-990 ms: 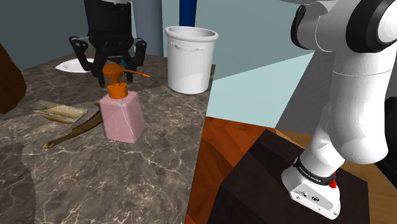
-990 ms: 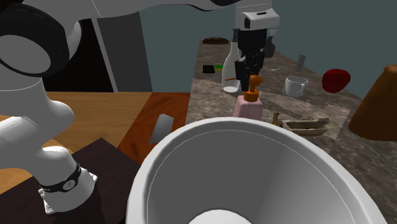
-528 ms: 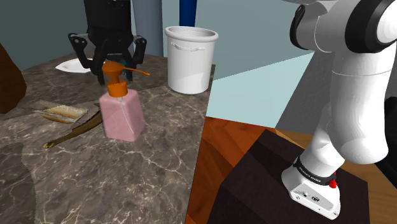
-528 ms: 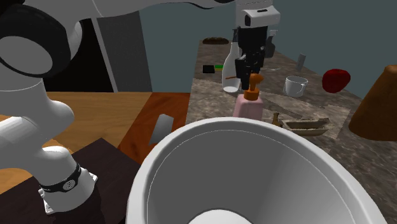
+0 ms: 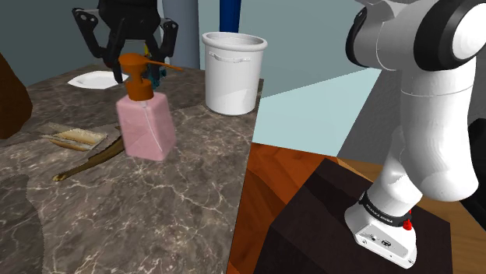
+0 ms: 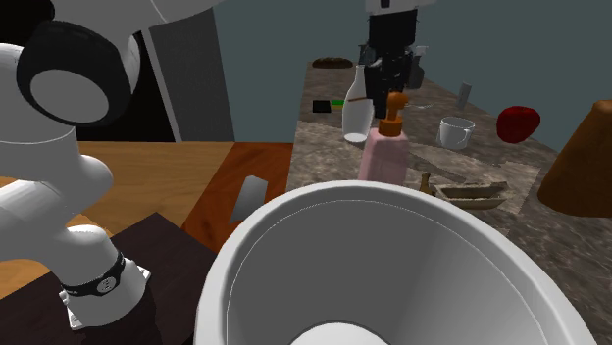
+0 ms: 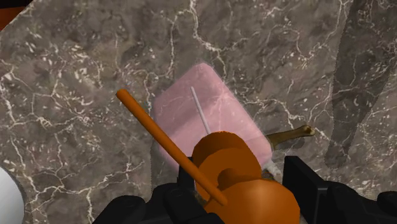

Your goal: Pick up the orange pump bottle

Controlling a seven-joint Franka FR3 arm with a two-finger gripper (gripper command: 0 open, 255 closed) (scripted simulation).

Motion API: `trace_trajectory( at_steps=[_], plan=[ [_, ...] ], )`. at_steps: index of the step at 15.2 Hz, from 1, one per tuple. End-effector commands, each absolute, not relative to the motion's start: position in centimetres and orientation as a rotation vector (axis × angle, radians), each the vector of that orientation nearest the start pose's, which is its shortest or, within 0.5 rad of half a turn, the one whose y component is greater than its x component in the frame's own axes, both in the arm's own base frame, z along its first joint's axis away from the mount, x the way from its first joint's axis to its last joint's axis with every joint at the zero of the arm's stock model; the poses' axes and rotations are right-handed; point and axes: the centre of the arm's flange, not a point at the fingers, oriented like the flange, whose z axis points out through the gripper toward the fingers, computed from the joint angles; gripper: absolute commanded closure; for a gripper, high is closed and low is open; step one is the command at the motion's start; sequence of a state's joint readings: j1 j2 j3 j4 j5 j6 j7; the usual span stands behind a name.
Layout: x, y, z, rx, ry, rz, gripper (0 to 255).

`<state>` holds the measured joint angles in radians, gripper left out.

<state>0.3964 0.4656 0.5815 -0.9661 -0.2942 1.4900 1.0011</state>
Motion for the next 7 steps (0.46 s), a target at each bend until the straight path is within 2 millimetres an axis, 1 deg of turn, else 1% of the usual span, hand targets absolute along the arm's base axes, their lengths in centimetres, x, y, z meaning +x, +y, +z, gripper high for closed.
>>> trace_trajectory(
  at_steps=[1, 5, 7],
  plan=[
    [48.6, 45.8, 65.4, -3.058, 0.202, -0.157, 255],
    [48.6, 45.8, 67.6, -3.058, 0.202, -0.157, 255],
    [48.6, 45.8, 67.6, -3.058, 0.202, -0.157, 255]
  ],
)
